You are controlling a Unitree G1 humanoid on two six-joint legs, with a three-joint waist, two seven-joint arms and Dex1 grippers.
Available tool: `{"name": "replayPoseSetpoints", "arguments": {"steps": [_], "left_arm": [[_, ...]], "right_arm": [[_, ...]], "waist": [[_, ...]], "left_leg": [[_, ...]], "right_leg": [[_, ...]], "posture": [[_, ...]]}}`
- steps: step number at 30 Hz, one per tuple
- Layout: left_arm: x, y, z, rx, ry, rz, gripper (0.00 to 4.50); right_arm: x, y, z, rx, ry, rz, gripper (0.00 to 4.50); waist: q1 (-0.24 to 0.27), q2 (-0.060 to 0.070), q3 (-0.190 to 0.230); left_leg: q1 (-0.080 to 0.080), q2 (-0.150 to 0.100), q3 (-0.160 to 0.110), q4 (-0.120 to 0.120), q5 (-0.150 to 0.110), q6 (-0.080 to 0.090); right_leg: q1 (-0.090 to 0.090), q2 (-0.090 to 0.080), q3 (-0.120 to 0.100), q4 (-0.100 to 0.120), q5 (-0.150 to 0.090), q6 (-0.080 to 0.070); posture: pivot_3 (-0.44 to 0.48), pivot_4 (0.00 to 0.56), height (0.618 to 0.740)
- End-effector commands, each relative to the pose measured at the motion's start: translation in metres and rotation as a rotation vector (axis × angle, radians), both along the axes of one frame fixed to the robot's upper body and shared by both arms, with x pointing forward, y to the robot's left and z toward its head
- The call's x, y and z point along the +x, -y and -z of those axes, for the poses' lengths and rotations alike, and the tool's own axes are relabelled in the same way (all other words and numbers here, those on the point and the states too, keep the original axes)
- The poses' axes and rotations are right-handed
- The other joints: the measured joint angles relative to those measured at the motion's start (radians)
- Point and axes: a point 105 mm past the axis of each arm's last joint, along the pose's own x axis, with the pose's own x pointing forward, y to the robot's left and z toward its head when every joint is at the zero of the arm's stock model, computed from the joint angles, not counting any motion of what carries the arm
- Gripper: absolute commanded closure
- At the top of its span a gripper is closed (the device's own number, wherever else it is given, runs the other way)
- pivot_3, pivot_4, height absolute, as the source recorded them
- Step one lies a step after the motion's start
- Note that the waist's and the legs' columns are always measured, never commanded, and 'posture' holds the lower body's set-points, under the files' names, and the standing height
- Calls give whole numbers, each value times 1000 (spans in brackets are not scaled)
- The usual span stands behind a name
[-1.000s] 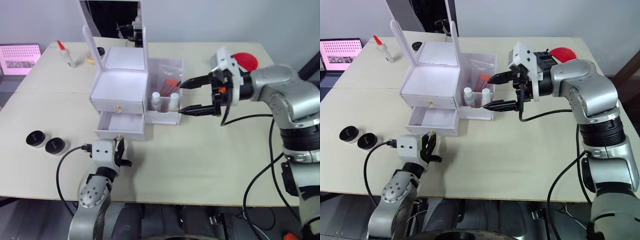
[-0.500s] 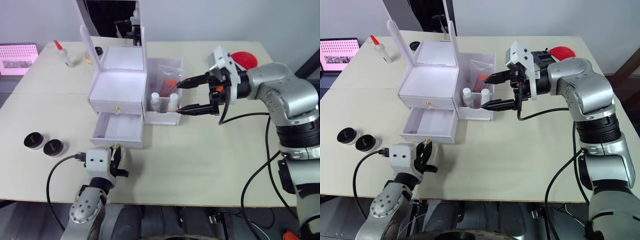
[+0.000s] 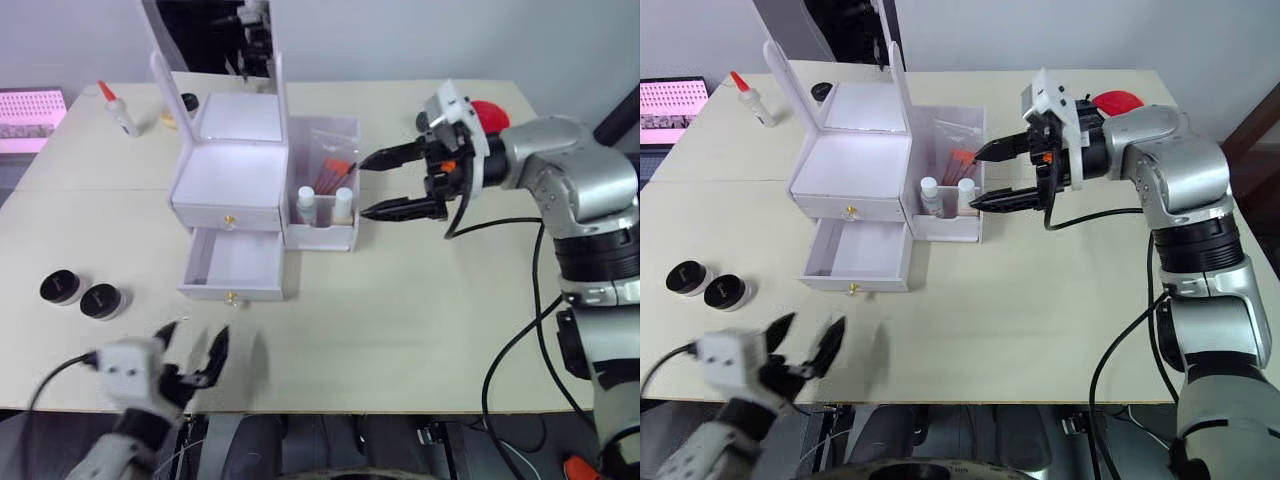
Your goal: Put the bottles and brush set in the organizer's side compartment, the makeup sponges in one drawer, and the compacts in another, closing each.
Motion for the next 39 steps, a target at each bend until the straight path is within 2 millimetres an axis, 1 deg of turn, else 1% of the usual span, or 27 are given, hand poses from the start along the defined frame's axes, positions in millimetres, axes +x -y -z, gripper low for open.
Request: {"name": "replayPoseSetpoints", "arguments": {"steps": [1, 2, 4, 6, 8, 9, 11, 13, 16, 17, 19, 24, 27, 28, 30, 33, 36, 37, 39], "left_arm": [[-24, -55, -19, 85, 79, -100, 53], [-32, -71, -20, 66, 72, -119, 53], [-39, -89, -23, 72, 71, -119, 53], [-44, -114, -26, 116, 68, -150, 53], [-58, -151, -22, 188, 16, -244, 53], [-66, -167, -23, 207, -2, -278, 53], [-80, -191, -29, 220, -14, -324, 53], [-87, -208, -32, 245, -37, -347, 53], [-86, -222, -37, 244, -36, -351, 53], [-82, -226, -39, 241, -28, -344, 53], [-74, -228, -42, 239, -17, -331, 53], [-54, -222, -43, 220, 4, -270, 53], [-46, -213, -44, 211, 16, -232, 53], [-39, -206, -45, 193, 27, -210, 53], [-26, -182, -49, 154, 50, -142, 53], [-18, -155, -50, 96, 59, -100, 53], [-13, -136, -41, 73, 21, -118, 53], [-12, -132, -41, 68, 20, -130, 53], [-4, -111, -35, 40, -6, -121, 53]], "right_arm": [[13, 31, -3, 11, 39, 85, 0], [18, 43, 2, 21, 15, 133, 0], [23, 62, 14, -30, 27, 185, 0], [25, 79, 17, 0, 0, 236, 0], [31, 102, 19, 60, -7, 330, 0], [34, 119, 21, 63, -2, 390, 0], [33, 148, 26, 83, -10, 480, 0], [31, 172, 37, 67, -14, 556, 0], [27, 191, 55, 25, -9, 617, 0], [26, 196, 60, 36, -22, 635, 0], [26, 198, 65, 48, -25, 654, 0], [38, 175, 60, 56, 13, 621, 0], [40, 159, 53, 68, 15, 582, 0], [41, 146, 50, 54, -4, 552, 0], [40, 114, 42, -6, -12, 458, 0], [23, 68, 16, 9, 17, 254, 0], [8, 31, -8, 22, 68, 99, 0], [5, 24, -13, 24, 80, 71, 0], [-7, 3, -24, 38, 129, -38, 0]], "waist": [[0, 0, 0], [2, 0, 0], [3, -1, 0], [2, -1, 0], [-6, -1, 0], [-9, -1, 0], [-12, -1, 0], [-13, -1, 0], [-16, -1, 0], [-16, -1, 0], [-17, 0, 0], [-40, 0, 0], [-44, 0, 0], [-43, 0, 0], [-38, 0, 0], [-35, 0, 0], [-34, -1, 0], [-34, -1, 0], [-31, -4, -1]], "left_leg": [[0, 0, 0, 0, 0, 0], [0, 0, 0, 0, 0, 0], [0, 0, -1, 1, 0, 0], [0, 0, 0, 2, 0, 0], [-1, 0, 1, 3, 0, -1], [-1, 0, 1, 3, 0, 0], [-1, 0, 2, 2, 0, 0], [-1, 0, 2, 1, 0, -1], [0, 1, 3, 0, -1, -1], [2, 1, 3, 0, -1, -1], [4, 3, 3, 1, -1, -1], [6, 4, 5, 2, 0, -2], [7, 5, 8, 1, 0, -2], [7, 5, 8, 1, 0, -2], [7, 5, 9, 0, 0, -2], [7, 6, 9, 1, 0, -2], [7, 7, 9, 2, 0, -2], [7, 7, 9, 2, 0, -2], [7, 7, 9, 2, 0, -2]], "right_leg": [[0, 0, 0, 0, 0, 0], [0, 0, 0, 0, 0, 0], [0, 0, -1, 0, 0, 0], [0, -1, -1, 0, 0, -1], [0, -1, 0, -1, 0, -1], [0, -1, 0, 0, 1, -1], [-1, 0, 0, 0, 1, -2], [-1, -1, 0, 0, 1, -1], [-1, 0, 0, 1, 1, -1], [-1, 0, 1, 2, 1, -1], [0, 1, 1, 5, 1, -1], [1, 1, 3, 7, 2, -3], [-1, 1, 4, 10, 2, -3], [-2, 1, 5, 11, 2, -2], [-4, 2, 6, 15, 1, -1], [-5, 3, 6, 16, 1, -2], [-4, 4, 6, 16, 2, -2], [-4, 4, 6, 16, 1, -2], [-4, 4, 6, 15, 1, -2]], "posture": [[0, 150, 740], [0, 150, 740], [0, 150, 740], [0, 150, 740], [0, 150, 740], [0, 150, 740], [0, 150, 740], [0, 150, 740], [0, 150, 740], [0, 150, 740], [0, 150, 740], [0, 150, 740], [0, 150, 740], [0, 150, 740], [0, 150, 740], [0, 150, 740], [0, 150, 740], [0, 150, 740], [0, 150, 740]]}}
